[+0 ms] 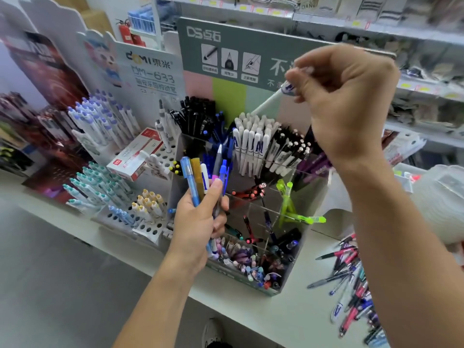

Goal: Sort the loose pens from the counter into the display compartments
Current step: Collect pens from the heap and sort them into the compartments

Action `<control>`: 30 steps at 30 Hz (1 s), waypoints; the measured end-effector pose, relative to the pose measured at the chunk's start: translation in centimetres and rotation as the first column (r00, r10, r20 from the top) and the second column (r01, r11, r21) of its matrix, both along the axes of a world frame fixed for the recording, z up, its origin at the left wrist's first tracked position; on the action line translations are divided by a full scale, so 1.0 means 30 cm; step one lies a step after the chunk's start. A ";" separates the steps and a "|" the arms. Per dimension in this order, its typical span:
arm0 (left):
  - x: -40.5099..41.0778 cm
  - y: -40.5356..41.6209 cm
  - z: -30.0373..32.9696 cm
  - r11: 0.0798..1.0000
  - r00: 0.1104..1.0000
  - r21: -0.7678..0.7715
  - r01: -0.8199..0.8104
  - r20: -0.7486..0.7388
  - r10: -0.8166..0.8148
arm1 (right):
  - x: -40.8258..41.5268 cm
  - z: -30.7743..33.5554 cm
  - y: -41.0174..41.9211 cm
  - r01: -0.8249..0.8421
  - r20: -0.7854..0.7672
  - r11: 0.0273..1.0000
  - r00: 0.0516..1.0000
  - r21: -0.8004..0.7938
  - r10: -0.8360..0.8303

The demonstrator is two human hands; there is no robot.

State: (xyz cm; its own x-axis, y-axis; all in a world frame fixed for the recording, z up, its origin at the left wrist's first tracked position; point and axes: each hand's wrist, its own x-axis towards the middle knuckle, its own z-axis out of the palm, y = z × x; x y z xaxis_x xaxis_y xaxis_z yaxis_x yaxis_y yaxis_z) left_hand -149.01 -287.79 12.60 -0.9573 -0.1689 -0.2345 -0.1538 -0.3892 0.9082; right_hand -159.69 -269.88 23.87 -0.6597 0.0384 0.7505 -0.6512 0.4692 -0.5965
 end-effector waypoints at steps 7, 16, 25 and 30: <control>-0.145 -0.011 0.054 0.999 0.998 0.000 -0.037 -0.042 0.037 | -0.085 0.049 -0.094 -0.165 0.325 0.917 0.945 0.363 0.041; -0.205 -0.023 0.049 0.999 0.997 0.014 -0.052 -0.053 0.052 | -0.160 -0.058 -0.211 -0.151 0.381 0.777 0.917 0.611 -0.121; -0.176 -0.040 0.017 0.999 0.998 0.023 -0.047 -0.036 0.047 | -0.163 -0.031 -0.222 -0.233 0.463 0.667 0.866 0.708 -0.188; -0.183 -0.051 0.003 0.998 0.998 0.030 -0.048 -0.028 0.049 | -0.170 0.025 -0.276 -0.255 0.430 0.500 0.861 0.828 -0.273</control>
State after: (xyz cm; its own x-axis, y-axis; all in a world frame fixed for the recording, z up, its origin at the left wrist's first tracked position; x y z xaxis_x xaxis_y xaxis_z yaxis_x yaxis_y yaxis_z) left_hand -154.50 -289.31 12.68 -0.9546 -0.2088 -0.2126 -0.1083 -0.4216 0.9003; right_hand -164.78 -278.17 24.62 -0.9086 -0.4173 0.0187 -0.4168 0.9027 -0.1067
